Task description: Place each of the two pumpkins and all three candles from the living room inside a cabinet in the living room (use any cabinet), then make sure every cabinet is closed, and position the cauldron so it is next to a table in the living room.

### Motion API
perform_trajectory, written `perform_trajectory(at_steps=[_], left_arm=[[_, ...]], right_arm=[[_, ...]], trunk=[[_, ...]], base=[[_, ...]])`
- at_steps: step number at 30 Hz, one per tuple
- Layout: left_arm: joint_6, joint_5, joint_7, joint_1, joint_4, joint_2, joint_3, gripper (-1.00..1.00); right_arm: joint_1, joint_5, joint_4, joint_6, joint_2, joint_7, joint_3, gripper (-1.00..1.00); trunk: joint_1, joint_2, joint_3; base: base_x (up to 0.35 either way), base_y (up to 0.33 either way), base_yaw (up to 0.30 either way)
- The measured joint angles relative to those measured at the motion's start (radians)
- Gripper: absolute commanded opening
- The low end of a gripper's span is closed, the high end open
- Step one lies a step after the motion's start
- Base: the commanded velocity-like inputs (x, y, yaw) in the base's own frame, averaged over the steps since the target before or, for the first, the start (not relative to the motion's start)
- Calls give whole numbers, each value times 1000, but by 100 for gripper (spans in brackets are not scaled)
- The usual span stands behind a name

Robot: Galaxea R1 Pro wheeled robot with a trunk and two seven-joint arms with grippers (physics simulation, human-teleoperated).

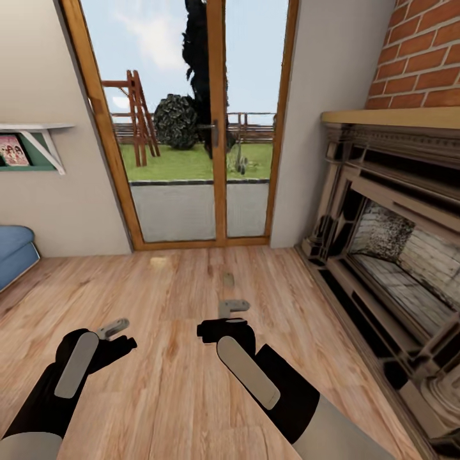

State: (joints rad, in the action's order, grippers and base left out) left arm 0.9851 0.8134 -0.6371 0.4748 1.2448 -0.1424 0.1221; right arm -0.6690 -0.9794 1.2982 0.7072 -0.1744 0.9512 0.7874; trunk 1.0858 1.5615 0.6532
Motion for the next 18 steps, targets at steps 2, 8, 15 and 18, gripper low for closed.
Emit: perform_trajectory(at_steps=[2,8,15,18], left_arm=[[0,0,0,0,0,0,-1,100],[-1,0,-1,0,-1,0,-1,100],[-1,-4,-1,0,-30,0,-2,100],[-1,-4,0,0,-30,0,-2,100]], right_arm=[[0,-1,0,0,0,0,-2,100],[0,-4,-13,0,0,0,-9,100],[0,1,0,-3,0,2,-5,100],[0,0,0,-5,0,2,-5,100]], trunk=[[0,0,0],[0,0,0],[0,0,0],[0,0,0]], base=[[294,139,5],[294,135,1],[295,131,0],[295,128,0]])
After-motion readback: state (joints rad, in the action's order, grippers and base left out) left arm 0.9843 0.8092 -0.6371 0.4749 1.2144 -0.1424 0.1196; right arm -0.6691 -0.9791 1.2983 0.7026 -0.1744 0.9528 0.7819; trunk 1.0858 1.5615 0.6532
